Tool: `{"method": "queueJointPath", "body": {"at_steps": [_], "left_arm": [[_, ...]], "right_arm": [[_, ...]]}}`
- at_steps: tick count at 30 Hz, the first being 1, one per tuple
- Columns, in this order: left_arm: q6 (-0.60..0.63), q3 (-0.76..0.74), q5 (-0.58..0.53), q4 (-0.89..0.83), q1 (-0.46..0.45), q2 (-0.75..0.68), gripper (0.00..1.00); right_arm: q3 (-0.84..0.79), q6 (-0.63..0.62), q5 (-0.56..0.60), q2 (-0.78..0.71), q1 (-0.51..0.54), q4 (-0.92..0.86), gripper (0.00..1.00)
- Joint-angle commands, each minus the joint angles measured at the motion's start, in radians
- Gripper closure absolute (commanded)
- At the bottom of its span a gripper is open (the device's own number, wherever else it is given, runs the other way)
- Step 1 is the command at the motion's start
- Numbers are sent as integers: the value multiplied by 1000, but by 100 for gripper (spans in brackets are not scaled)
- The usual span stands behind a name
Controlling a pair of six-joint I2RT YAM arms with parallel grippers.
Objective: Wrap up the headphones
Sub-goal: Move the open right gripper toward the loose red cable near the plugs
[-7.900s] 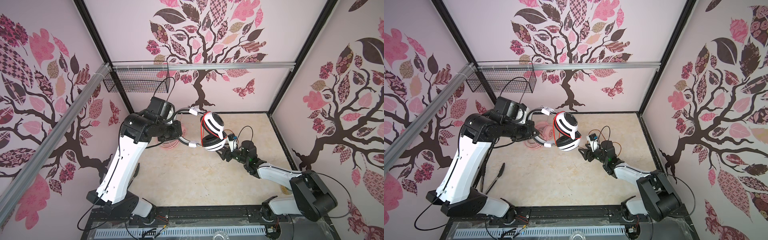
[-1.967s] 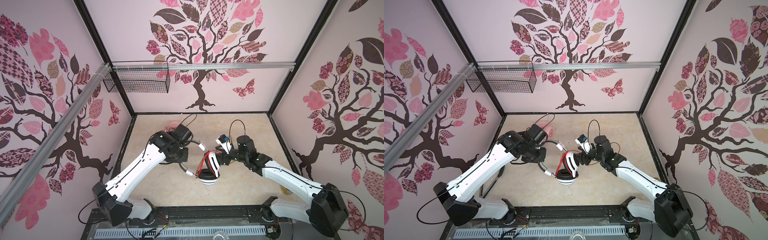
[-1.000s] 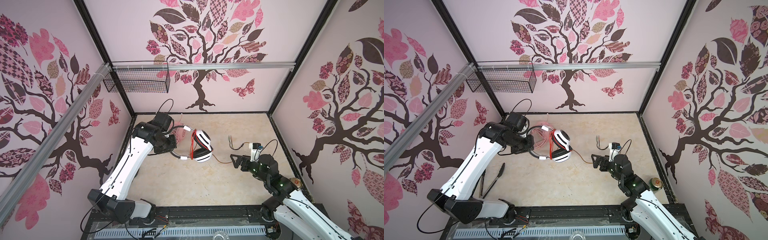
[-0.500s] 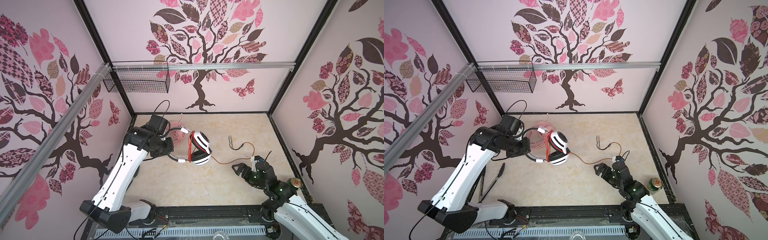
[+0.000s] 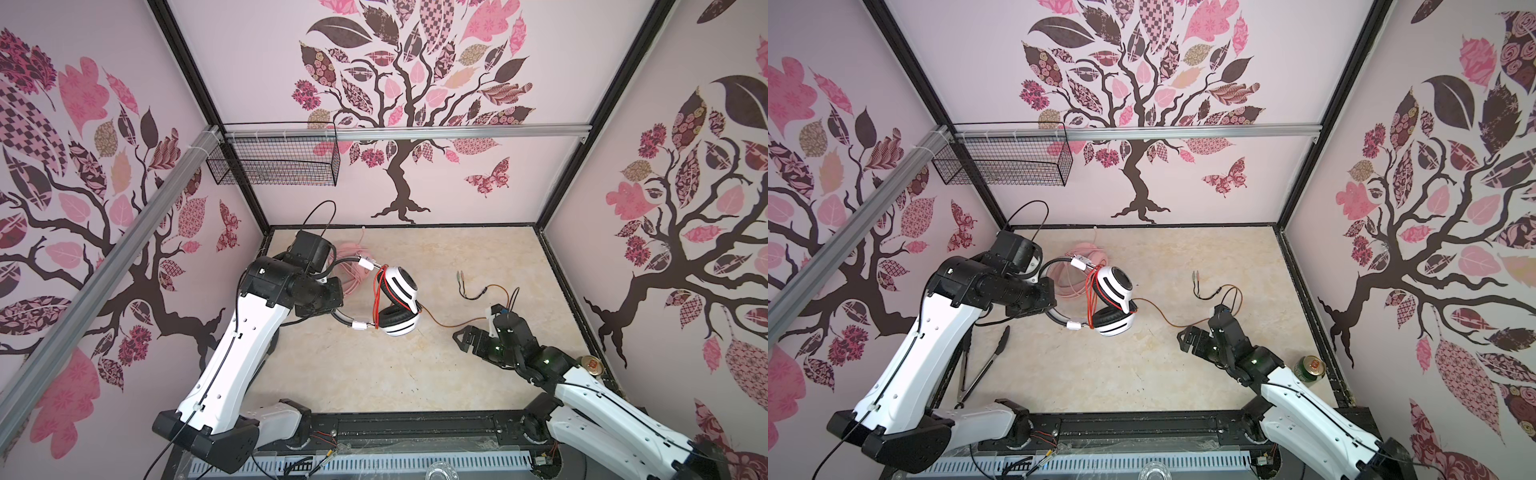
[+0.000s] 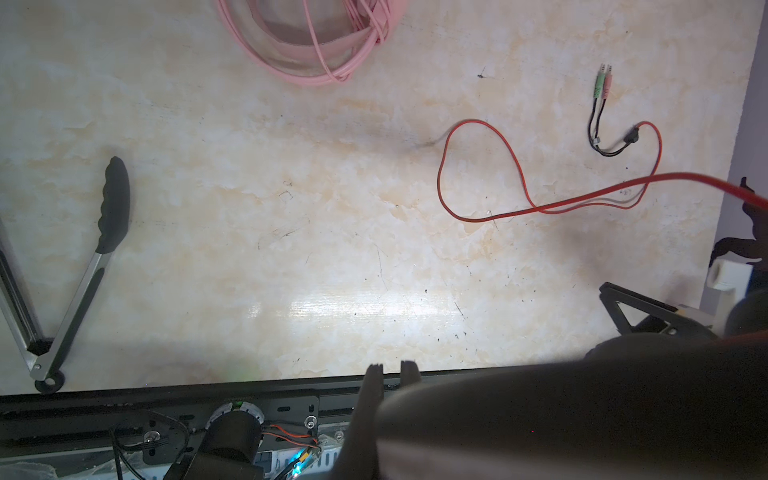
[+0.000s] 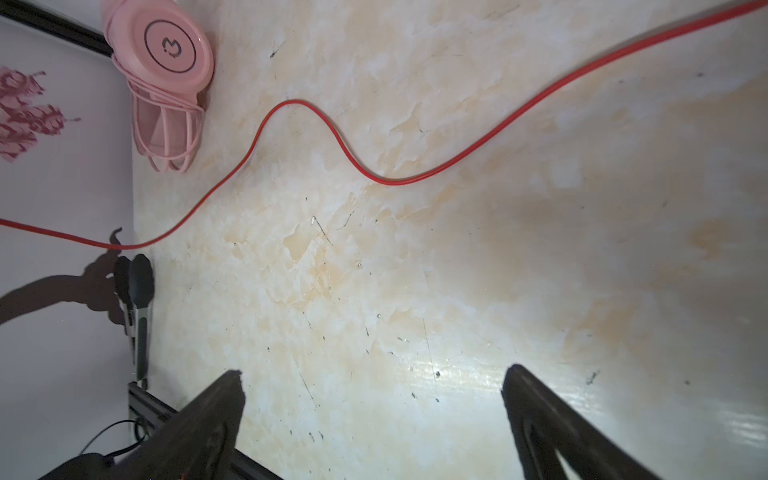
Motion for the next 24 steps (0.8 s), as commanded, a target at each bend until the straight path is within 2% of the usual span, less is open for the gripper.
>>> {"method": "queueJointPath", "body": {"at_steps": [1,6,11,17,21,24], "left_arm": [[-26,101,46,84,-21,45,100],[-42,189,-23,91,-70,164,100],[-60,256,-67,85,-90,243,100],[-72,325,-73,41,-90,298,100],[-79,353,-94,1,-90,320,100],[-90,380,-100,-34,-89,330,100]], "right_arm": [[73,-155,78,86,35,19,0],[133,-330,133,167,35,28,0],[61,-413,38,199,34,241,0],[69,-404,-75,378,34,422,0],[63,-393,-66,444,33,500,0],[51,-402,-56,441,34,522,0]]}}
